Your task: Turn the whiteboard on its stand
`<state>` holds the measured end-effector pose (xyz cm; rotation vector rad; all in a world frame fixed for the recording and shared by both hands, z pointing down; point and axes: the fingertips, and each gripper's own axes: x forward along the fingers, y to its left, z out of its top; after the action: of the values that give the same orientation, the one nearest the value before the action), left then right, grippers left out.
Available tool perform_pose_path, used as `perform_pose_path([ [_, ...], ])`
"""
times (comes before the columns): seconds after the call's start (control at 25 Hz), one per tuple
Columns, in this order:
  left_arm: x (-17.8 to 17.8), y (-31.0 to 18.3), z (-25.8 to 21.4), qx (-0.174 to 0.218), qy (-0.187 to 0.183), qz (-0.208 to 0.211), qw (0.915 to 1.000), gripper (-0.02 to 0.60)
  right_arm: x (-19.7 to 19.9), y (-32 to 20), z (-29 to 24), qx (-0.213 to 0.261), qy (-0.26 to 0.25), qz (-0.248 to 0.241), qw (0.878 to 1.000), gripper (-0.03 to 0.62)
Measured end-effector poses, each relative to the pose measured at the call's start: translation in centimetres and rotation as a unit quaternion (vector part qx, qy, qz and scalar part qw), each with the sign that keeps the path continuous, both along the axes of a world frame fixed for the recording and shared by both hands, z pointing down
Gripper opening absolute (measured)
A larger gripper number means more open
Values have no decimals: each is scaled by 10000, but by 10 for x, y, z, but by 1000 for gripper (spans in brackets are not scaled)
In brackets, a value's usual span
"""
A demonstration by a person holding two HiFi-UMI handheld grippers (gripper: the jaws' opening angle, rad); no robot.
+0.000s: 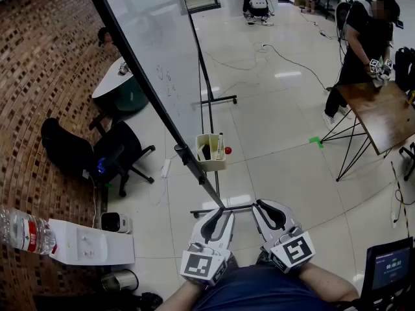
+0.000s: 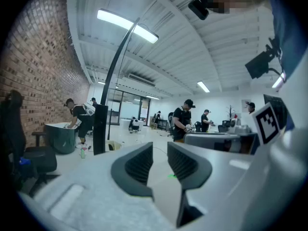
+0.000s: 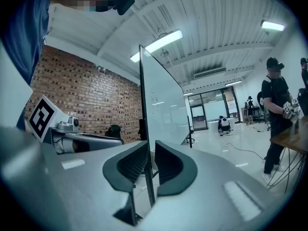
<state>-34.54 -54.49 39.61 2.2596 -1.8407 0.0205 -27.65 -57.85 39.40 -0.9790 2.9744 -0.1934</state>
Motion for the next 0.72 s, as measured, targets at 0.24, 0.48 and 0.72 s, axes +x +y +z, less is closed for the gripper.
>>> perform_pose_path([
  [0.24, -9, -3, 0, 130, -105, -254, 9995, 97, -7, -3, 4, -65, -100, -300, 9995, 51],
  [0.48, -30, -3, -6, 248, -313, -830, 9958, 97, -11, -16, 14, -180, -75, -569, 9982, 51],
  [0.72, -82, -15, -2, 176, -538, -1263, 9904, 123, -27, -57, 43, -402, 305, -492, 9975, 51],
])
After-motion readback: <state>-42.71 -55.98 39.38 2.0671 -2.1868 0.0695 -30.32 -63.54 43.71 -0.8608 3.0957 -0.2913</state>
